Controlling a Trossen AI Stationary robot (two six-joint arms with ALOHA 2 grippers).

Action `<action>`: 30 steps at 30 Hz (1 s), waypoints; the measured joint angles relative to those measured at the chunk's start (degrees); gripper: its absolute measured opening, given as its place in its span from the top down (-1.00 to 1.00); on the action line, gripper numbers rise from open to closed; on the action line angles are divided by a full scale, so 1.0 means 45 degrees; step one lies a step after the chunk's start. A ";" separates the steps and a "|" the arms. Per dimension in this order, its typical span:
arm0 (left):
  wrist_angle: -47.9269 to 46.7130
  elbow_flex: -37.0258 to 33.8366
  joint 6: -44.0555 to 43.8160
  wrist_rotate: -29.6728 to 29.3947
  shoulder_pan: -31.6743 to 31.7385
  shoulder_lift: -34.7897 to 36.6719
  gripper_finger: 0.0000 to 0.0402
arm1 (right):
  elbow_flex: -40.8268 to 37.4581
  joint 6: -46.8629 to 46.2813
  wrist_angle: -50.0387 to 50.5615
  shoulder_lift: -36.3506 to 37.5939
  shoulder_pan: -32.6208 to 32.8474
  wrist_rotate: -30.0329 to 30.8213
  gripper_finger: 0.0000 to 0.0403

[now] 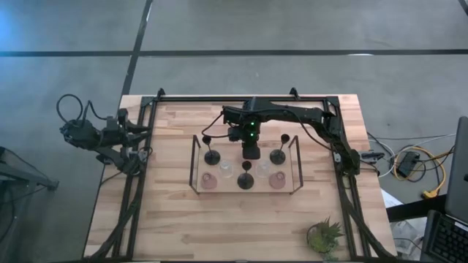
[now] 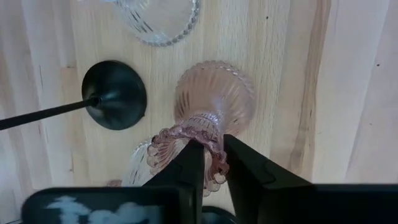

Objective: Pick & Place candle stick holders
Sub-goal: Put the pink glass candle holder on the shelf

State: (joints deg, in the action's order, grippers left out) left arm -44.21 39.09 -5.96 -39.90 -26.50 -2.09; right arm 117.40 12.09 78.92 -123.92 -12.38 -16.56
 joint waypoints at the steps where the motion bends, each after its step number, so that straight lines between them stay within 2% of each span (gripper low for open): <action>1: 0.0003 0.0000 0.0001 0.0000 0.0001 0.0003 0.56 | 0.0000 -0.0031 -0.0009 0.0000 0.0000 0.0000 0.73; 8: 0.0003 0.0000 0.0000 0.0000 0.0002 0.0005 0.56 | 0.0000 -0.0293 -0.0062 0.0010 0.0000 -0.0081 0.56; 30: 0.0003 0.0000 0.0000 0.0000 0.0003 0.0003 0.56 | 0.0040 -0.0703 -0.0280 0.0278 0.0000 -0.0102 0.53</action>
State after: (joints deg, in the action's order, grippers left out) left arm -44.19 39.09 -5.96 -39.90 -26.48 -2.07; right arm 117.58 8.93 77.66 -122.67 -12.38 -17.02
